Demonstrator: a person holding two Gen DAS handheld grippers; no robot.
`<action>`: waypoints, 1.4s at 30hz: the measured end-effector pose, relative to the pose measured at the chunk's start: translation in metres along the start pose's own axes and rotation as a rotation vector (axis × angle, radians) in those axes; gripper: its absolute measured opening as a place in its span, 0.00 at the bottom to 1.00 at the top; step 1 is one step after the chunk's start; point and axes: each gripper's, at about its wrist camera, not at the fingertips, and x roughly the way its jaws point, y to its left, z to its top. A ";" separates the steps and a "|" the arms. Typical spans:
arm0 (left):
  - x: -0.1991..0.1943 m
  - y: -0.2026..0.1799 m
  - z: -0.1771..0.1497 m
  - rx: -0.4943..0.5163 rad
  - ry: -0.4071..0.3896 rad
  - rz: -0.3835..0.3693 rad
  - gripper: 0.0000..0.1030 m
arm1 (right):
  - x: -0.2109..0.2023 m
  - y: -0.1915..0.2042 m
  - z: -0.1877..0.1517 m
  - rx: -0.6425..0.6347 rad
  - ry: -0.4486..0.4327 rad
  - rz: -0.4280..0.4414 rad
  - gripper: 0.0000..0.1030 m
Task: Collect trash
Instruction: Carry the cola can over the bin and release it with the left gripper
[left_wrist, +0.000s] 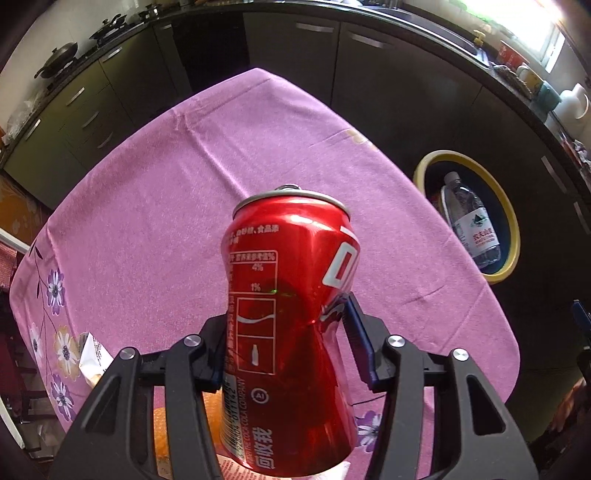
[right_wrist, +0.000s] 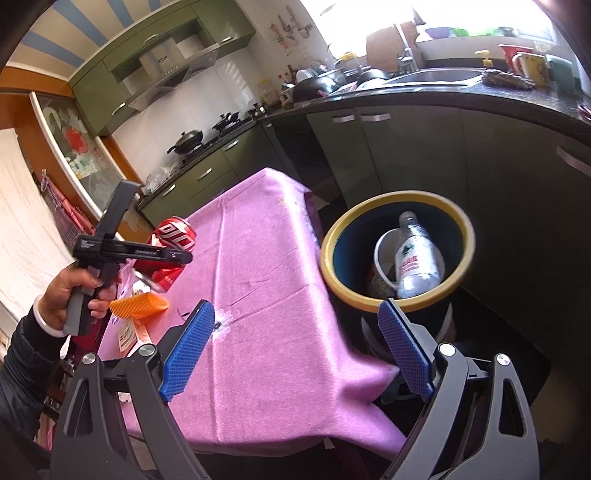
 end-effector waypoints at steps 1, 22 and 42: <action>-0.004 -0.012 0.002 0.016 -0.008 -0.010 0.49 | -0.005 -0.005 0.001 0.010 -0.013 -0.009 0.86; 0.086 -0.238 0.105 0.120 0.030 -0.139 0.50 | -0.053 -0.083 -0.011 0.168 -0.116 -0.007 0.87; -0.062 -0.118 0.057 -0.037 -0.228 -0.289 0.80 | -0.036 -0.045 -0.003 0.094 -0.068 0.029 0.87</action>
